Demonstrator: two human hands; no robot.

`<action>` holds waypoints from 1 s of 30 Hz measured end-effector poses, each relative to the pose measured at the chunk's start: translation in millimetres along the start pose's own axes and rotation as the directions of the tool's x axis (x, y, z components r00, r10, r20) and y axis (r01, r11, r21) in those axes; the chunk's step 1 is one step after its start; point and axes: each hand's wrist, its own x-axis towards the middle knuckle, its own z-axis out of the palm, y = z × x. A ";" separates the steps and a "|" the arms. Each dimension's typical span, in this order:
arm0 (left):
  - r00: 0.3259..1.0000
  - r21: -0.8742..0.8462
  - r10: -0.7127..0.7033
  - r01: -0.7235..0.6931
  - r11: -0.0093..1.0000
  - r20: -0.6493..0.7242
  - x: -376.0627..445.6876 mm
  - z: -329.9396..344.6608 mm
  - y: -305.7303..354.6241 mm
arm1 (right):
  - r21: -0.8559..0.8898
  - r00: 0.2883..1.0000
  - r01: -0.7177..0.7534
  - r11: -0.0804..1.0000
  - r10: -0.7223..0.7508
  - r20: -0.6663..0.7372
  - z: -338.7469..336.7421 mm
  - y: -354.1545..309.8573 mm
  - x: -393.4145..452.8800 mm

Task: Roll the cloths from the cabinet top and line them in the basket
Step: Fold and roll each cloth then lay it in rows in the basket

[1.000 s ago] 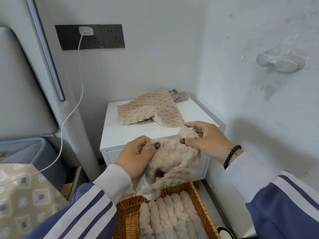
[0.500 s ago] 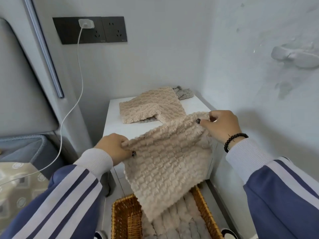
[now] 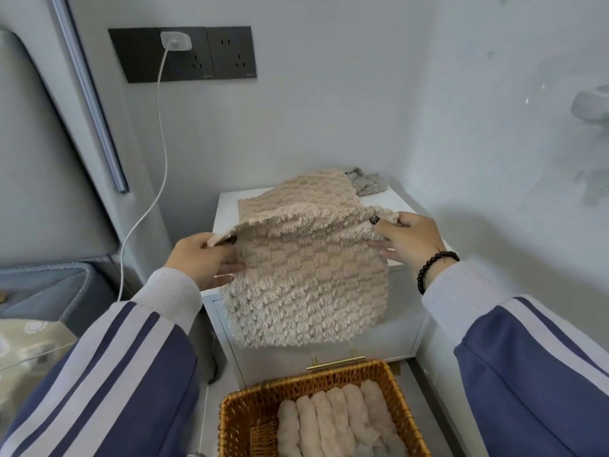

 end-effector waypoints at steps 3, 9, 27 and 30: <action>1.000 -0.127 0.005 -0.006 0.992 -0.012 9.9 1.7 5.1 | 0.094 1.000 -0.018 0.995 0.019 -0.008 8.0 -1.1 8.7; 0.985 -0.327 0.150 -0.168 0.930 -0.080 25.6 4.0 10.0 | 0.431 0.998 -0.067 0.900 0.056 0.040 27.7 -1.3 20.6; 0.994 0.569 -0.100 0.106 0.815 -0.041 39.4 -22.2 -7.8 | -0.038 0.932 -0.351 0.936 0.352 0.084 18.8 26.3 34.8; 0.985 0.662 -0.166 0.152 0.734 -0.043 38.9 -24.8 -5.5 | -0.095 0.924 -0.360 0.928 0.369 0.102 21.9 32.1 39.4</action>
